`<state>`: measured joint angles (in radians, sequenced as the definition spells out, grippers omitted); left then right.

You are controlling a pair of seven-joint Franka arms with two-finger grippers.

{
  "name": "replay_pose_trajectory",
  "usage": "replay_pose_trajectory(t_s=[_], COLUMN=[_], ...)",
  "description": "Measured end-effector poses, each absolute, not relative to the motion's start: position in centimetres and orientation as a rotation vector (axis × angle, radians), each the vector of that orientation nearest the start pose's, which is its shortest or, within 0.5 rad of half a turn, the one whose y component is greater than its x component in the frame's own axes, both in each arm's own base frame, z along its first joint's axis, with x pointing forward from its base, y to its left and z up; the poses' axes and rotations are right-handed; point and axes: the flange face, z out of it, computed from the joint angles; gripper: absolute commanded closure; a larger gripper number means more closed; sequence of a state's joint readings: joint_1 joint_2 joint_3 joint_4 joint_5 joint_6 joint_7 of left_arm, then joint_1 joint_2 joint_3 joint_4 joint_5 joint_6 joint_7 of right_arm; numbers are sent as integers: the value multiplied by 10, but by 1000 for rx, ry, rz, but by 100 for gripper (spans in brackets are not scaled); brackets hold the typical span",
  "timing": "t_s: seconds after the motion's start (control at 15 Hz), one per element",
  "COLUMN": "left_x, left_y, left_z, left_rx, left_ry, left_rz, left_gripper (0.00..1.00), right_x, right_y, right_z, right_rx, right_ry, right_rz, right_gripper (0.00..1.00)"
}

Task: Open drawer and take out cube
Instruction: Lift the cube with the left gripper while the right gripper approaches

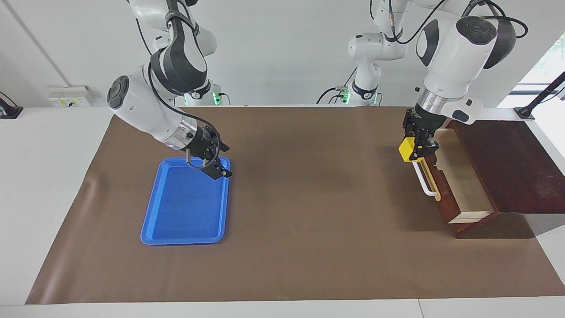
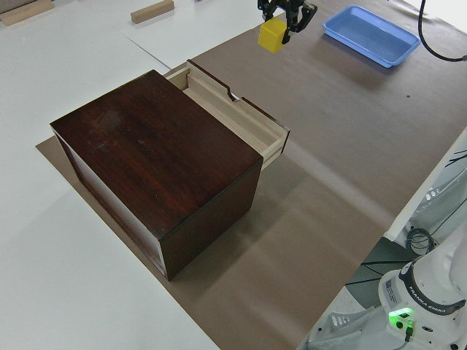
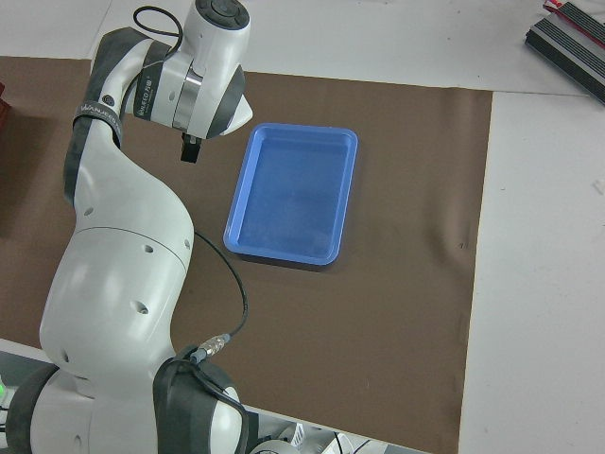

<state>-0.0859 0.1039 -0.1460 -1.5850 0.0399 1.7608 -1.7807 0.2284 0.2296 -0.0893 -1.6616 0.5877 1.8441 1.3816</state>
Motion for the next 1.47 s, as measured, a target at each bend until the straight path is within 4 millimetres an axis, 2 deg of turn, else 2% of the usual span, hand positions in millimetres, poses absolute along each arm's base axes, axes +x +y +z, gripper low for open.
replay_pose_trajectory(t_s=[0.4, 0.6, 0.87, 1.47], left_x=[590, 590, 588, 581], left_y=[-143, -148, -164, -209], left_z=[576, 577, 573, 568], left_rx=[-2335, -2353, -2390, -2491], left_ry=[-2286, -2290, -2267, -2233], left_rz=[-26, -26, -30, -5], left_gripper=[100, 100, 100, 100], right_x=[617, 617, 615, 615], right_y=[133, 123, 111, 108], right_z=[479, 478, 478, 478], right_rx=[-2069, -2063, -2067, -2041], right_ry=[1769, 1766, 1746, 1748], right_rz=[568, 570, 585, 600], right_gripper=[0, 0, 0, 0])
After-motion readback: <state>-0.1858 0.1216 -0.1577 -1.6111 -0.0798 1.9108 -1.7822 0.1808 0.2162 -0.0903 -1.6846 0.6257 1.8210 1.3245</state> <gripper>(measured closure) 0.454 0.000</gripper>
